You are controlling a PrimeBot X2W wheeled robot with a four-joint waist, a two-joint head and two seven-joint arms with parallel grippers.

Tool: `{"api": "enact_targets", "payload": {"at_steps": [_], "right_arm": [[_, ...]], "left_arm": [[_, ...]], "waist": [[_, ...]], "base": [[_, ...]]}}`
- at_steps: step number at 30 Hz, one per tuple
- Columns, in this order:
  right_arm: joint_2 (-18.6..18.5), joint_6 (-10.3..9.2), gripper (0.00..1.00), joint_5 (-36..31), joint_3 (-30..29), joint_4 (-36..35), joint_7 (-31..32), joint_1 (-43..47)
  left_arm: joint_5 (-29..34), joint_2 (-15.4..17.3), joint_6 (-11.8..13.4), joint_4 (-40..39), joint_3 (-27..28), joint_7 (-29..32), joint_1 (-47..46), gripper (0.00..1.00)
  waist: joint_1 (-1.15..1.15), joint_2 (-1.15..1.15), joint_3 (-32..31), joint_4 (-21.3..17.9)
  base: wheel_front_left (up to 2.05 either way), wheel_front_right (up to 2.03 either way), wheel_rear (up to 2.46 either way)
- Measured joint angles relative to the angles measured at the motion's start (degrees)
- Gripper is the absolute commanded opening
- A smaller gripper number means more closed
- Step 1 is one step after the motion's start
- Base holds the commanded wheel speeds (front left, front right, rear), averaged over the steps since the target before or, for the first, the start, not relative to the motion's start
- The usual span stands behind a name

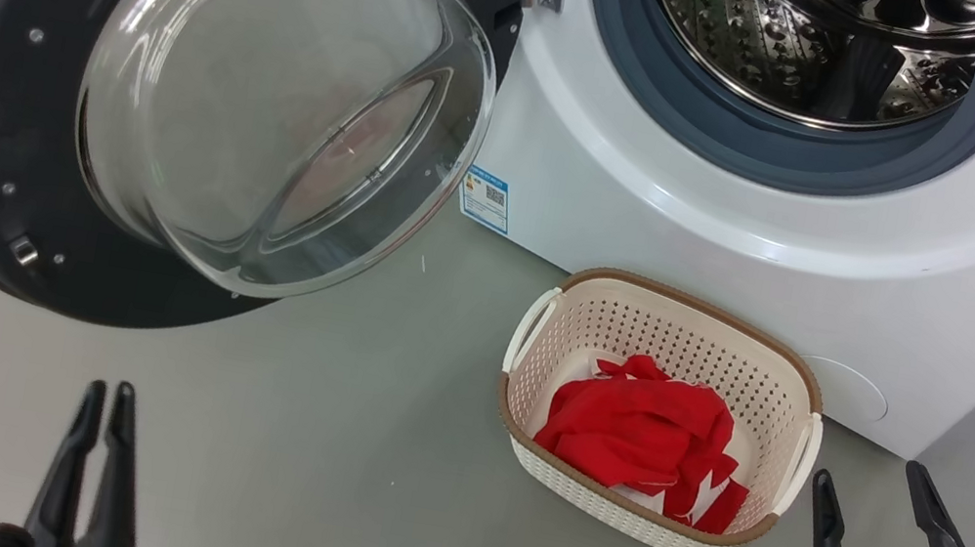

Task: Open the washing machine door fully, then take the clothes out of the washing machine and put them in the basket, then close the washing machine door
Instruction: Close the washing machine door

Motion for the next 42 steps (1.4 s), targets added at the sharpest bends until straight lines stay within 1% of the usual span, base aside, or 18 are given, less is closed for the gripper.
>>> {"api": "enact_targets", "payload": {"at_steps": [6,9,11,16,19,21,26,29,33,34,36,38,42], "right_arm": [[0.0,0.0,1.0,0.0,0.0,-0.1,0.4,-0.2],[0.0,0.0,1.0,0.0,0.0,-0.1,0.4,-0.8],[0.0,0.0,1.0,0.0,0.0,-0.2,0.4,-1.1],[0.0,0.0,1.0,0.0,0.1,-0.2,0.5,-1.1],[0.0,0.0,1.0,0.0,0.1,-0.2,0.5,-1.1],[0.0,0.0,1.0,0.0,0.1,-0.2,0.5,-1.1],[0.0,0.0,1.0,0.0,0.1,-0.3,1.0,-1.0],[0.0,0.0,1.0,0.0,0.0,-0.5,1.0,-0.9],[0.0,0.0,1.0,0.0,-0.1,-0.8,1.5,-0.9],[0.0,0.0,1.0,0.0,-0.1,-0.8,1.5,-0.9],[0.0,0.0,1.0,0.0,-0.1,-1.0,1.5,-0.9],[0.0,0.0,1.0,0.0,-0.1,-1.1,1.7,-0.8],[0.0,0.0,1.0,0.0,-0.3,-1.5,2.0,-0.2]], "left_arm": [[-1.2,-0.5,-0.1,-1.2,1.4,-0.5,-0.5,0.0],[-2.9,-0.8,-0.2,-2.2,3.4,-0.8,-2.6,0.0],[-4.1,-1.4,-0.7,-2.8,5.0,-0.8,-4.1,0.0],[-7.0,-1.3,-1.8,-2.9,9.1,-0.9,-7.8,0.0],[-8.9,-0.2,-3.1,-1.8,11.6,-0.9,-11.4,0.0],[-10.0,0.6,-3.6,-0.8,13.4,-1.1,-13.9,0.0],[-12.3,3.2,-5.6,2.4,17.5,-1.3,-20.6,0.0],[-16.2,3.5,-6.3,4.3,20.3,-1.2,-24.7,0.0],[-25.8,2.7,-8.3,9.0,24.8,1.0,-31.0,0.0],[-30.6,2.2,-8.7,12.2,27.4,2.8,-34.3,0.0],[-35.3,1.8,-8.7,16.1,29.7,5.2,-37.3,0.0],[-38.3,2.3,-8.6,20.4,31.8,7.4,-40.2,0.0],[-39.7,5.5,-8.3,27.9,33.6,9.2,-45.0,0.0]], "waist": [[0.0,0.0,0.3,-0.5],[0.0,0.0,0.5,-0.9],[0.0,0.0,0.5,-1.3],[0.0,0.0,0.4,-2.3],[0.0,0.0,0.1,-2.8],[0.0,0.0,-0.2,-3.1],[0.0,0.0,-0.9,-3.9],[0.0,0.0,-1.1,-4.4],[0.0,0.0,-1.2,-5.0],[0.0,0.0,-1.2,-5.2],[0.0,0.0,-1.2,-5.4],[0.0,0.0,-1.2,-5.7],[0.0,0.0,-1.3,-6.2]], "base": [[0.0,0.0,0.0],[0.0,0.0,0.0],[0.0,0.0,0.0],[0.0,0.0,0.0],[0.0,0.0,0.0],[0.0,0.0,0.0],[0.0,0.0,0.0],[0.0,0.0,0.0],[0.0,0.0,0.0],[0.0,0.0,0.0],[0.0,0.0,0.0],[0.0,0.0,0.0],[0.0,0.0,0.0]]}}
